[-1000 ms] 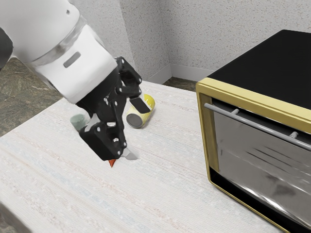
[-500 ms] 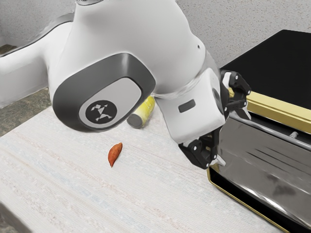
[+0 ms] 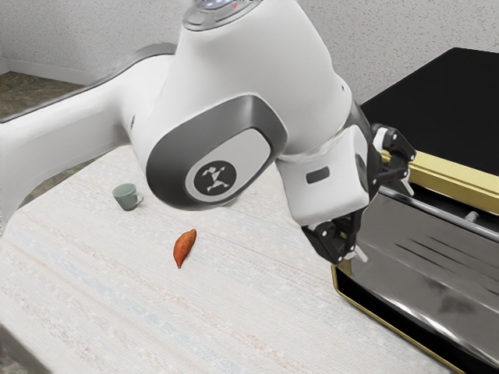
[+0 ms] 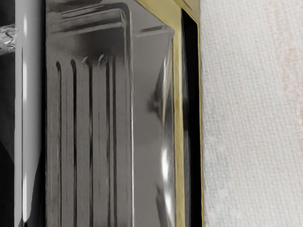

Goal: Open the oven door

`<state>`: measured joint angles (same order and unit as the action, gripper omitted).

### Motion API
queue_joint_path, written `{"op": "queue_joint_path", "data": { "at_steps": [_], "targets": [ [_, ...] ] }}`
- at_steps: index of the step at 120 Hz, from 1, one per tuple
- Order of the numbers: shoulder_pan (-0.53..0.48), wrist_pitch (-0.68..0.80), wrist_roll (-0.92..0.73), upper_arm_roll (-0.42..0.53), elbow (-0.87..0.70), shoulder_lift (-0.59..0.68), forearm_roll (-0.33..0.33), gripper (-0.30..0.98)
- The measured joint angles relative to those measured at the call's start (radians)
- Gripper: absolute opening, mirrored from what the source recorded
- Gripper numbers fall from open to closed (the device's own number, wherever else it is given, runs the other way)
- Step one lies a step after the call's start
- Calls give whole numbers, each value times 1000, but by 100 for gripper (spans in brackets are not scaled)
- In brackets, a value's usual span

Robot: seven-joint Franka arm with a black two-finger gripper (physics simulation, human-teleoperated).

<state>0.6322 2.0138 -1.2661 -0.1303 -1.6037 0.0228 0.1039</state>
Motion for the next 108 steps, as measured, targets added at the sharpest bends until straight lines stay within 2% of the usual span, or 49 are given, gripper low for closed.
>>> {"op": "queue_joint_path", "data": {
  "at_steps": [12, 18, 22, 25, 28, 29, 32, 34, 38, 41, 44, 48, 53, 57, 61, 69, 80, 92, 108],
  "targets": [
    [9, 5, -19, -10, -16, -3, 1, 71],
    [27, 37, -27, -11, -169, 102, 7, 79],
    [40, 70, -30, -6, -342, 239, 30, 74],
    [43, 94, -32, -2, -480, 361, 57, 65],
    [44, 115, -33, 9, -634, 514, 78, 46],
    [43, 120, -32, 19, -689, 575, 83, 44],
    [32, 123, -30, 72, -833, 763, 94, 48],
    [28, 114, -27, 145, -897, 873, 99, 50],
    [23, 86, -16, 259, -895, 1013, 106, 53],
    [16, 66, -5, 264, -827, 1054, 110, 56],
    [-38, 12, 22, 205, -631, 977, 109, 58],
    [-93, -81, 74, 126, -330, 779, 99, 60],
    [-130, -177, 138, 44, -26, 536, 79, 62],
    [-147, -242, 194, -35, 121, 410, 67, 63],
    [-155, -299, 254, -127, 205, 314, 59, 64],
    [-163, -382, 363, -259, 285, 158, 38, 65],
    [-174, -454, 494, -369, 316, 14, -5, 67],
    [-198, -489, 615, -406, 253, -46, -49, 68],
    [-212, -515, 748, -414, 242, -61, -72, 68]
  ]
}}
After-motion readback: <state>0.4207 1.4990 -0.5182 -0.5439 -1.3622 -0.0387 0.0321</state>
